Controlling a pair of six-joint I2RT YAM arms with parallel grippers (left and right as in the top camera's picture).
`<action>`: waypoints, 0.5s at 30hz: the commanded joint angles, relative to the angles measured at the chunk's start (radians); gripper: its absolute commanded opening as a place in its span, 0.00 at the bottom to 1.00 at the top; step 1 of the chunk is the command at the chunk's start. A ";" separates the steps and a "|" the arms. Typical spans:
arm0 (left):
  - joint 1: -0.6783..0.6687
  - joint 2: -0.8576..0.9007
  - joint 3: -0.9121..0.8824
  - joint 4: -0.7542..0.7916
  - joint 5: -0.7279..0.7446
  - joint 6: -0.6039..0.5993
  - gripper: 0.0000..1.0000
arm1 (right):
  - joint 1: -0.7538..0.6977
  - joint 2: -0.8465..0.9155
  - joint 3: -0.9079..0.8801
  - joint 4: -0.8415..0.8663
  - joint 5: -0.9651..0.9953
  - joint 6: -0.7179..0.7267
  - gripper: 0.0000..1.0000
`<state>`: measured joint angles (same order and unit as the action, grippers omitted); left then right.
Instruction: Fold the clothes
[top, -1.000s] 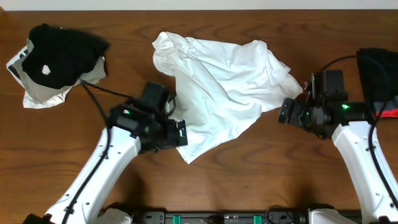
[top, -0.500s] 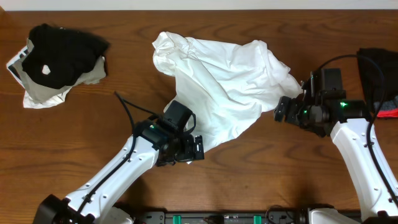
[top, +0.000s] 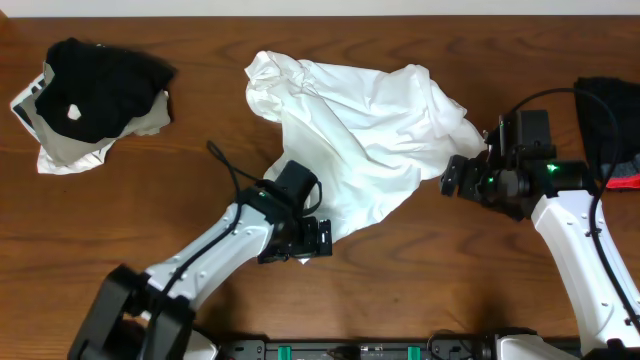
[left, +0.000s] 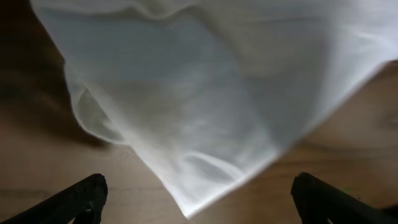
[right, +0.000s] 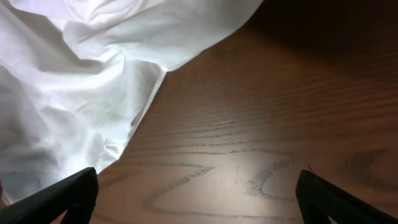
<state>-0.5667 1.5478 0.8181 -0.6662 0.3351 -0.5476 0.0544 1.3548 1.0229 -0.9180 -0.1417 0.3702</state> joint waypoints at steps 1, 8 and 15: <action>-0.002 0.026 -0.010 0.020 0.012 0.041 0.97 | -0.001 0.005 -0.003 -0.002 -0.006 -0.012 0.99; -0.002 0.028 -0.010 0.082 0.029 0.077 0.97 | -0.001 0.005 -0.003 -0.002 -0.005 -0.013 0.99; -0.008 0.029 -0.010 0.086 0.047 0.083 0.96 | -0.001 0.005 -0.003 -0.001 -0.006 -0.012 0.99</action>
<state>-0.5671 1.5711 0.8120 -0.5800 0.3649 -0.4885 0.0544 1.3548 1.0229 -0.9188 -0.1421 0.3702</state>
